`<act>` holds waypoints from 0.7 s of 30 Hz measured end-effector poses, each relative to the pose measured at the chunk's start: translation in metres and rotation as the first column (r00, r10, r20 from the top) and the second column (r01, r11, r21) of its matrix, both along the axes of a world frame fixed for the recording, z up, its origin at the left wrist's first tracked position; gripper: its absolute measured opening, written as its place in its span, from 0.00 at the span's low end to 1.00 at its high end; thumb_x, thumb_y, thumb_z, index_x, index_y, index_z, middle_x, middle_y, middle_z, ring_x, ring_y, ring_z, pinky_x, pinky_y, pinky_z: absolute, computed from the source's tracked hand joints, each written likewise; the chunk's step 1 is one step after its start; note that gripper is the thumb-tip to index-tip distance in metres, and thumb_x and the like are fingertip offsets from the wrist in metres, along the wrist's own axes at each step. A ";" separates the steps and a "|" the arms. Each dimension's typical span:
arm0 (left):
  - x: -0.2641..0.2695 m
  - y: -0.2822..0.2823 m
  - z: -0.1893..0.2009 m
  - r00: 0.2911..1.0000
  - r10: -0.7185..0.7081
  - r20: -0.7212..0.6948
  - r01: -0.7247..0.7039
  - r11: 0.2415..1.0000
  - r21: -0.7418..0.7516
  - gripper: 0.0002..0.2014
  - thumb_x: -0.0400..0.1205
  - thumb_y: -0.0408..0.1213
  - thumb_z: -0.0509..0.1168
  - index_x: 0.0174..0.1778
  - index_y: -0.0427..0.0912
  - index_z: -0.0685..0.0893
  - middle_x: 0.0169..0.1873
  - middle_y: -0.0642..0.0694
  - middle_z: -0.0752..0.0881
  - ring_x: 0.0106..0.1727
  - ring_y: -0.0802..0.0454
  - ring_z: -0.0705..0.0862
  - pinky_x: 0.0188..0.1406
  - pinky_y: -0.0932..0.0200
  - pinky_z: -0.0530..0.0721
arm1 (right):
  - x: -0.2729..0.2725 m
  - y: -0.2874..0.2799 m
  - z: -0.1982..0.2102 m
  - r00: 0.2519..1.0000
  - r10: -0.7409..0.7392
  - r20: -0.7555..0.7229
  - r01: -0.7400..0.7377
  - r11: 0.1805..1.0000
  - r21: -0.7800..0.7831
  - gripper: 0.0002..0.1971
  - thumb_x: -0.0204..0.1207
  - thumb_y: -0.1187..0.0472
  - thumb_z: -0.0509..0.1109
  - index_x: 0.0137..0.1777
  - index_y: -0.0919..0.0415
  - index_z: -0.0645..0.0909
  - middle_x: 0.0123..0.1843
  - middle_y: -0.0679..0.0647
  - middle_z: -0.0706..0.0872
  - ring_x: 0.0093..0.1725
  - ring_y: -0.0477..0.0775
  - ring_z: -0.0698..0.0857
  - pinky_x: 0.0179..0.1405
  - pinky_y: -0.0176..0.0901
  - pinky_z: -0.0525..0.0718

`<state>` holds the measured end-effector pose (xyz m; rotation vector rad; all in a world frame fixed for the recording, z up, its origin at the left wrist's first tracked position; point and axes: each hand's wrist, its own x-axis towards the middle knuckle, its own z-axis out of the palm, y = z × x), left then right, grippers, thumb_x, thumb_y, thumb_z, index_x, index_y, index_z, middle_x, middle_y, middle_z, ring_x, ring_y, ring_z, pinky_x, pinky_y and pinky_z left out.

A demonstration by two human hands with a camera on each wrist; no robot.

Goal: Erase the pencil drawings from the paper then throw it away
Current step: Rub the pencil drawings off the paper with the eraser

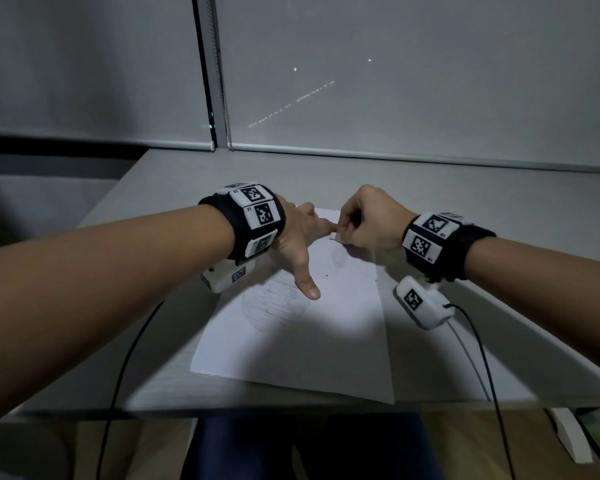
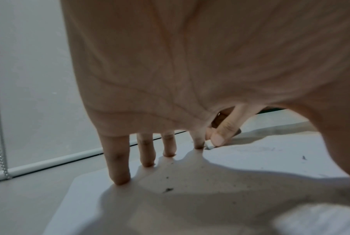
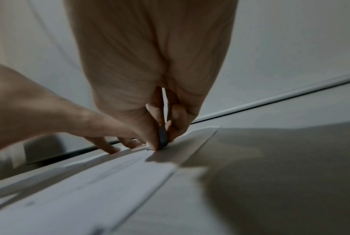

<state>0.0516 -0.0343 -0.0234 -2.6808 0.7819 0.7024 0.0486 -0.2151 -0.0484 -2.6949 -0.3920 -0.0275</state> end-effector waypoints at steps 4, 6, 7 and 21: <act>-0.001 -0.002 0.001 1.000 0.016 0.003 -0.016 1.000 0.017 0.78 0.44 0.83 0.77 0.92 0.71 0.47 0.76 0.45 0.67 0.80 0.33 0.72 0.73 0.29 0.81 | 0.001 0.001 -0.001 1.000 -0.026 0.017 0.026 1.000 -0.004 0.07 0.71 0.65 0.80 0.32 0.58 0.91 0.28 0.51 0.88 0.27 0.46 0.82 0.34 0.38 0.82; -0.001 -0.001 0.000 1.000 0.016 0.004 -0.016 1.000 0.023 0.73 0.48 0.82 0.78 0.90 0.72 0.50 0.77 0.45 0.66 0.80 0.33 0.73 0.72 0.29 0.80 | -0.010 0.005 -0.003 1.000 0.028 0.011 -0.027 1.000 -0.008 0.06 0.71 0.66 0.79 0.33 0.59 0.91 0.28 0.48 0.87 0.26 0.41 0.81 0.33 0.34 0.80; -0.001 -0.001 0.000 1.000 0.014 0.006 -0.014 1.000 0.024 0.71 0.50 0.82 0.78 0.89 0.72 0.52 0.77 0.46 0.66 0.80 0.33 0.73 0.72 0.29 0.81 | -0.017 0.007 -0.003 0.998 0.063 -0.009 -0.063 0.998 -0.014 0.05 0.71 0.65 0.80 0.34 0.59 0.91 0.28 0.46 0.87 0.25 0.40 0.82 0.32 0.30 0.79; -0.008 -0.002 0.004 0.999 0.029 0.029 -0.030 0.999 0.026 0.68 0.64 0.73 0.81 0.94 0.67 0.45 0.82 0.44 0.63 0.86 0.35 0.68 0.72 0.35 0.78 | -0.032 0.006 0.001 0.993 0.117 -0.017 -0.118 0.992 -0.040 0.03 0.71 0.65 0.79 0.37 0.60 0.93 0.28 0.45 0.88 0.25 0.38 0.82 0.30 0.23 0.76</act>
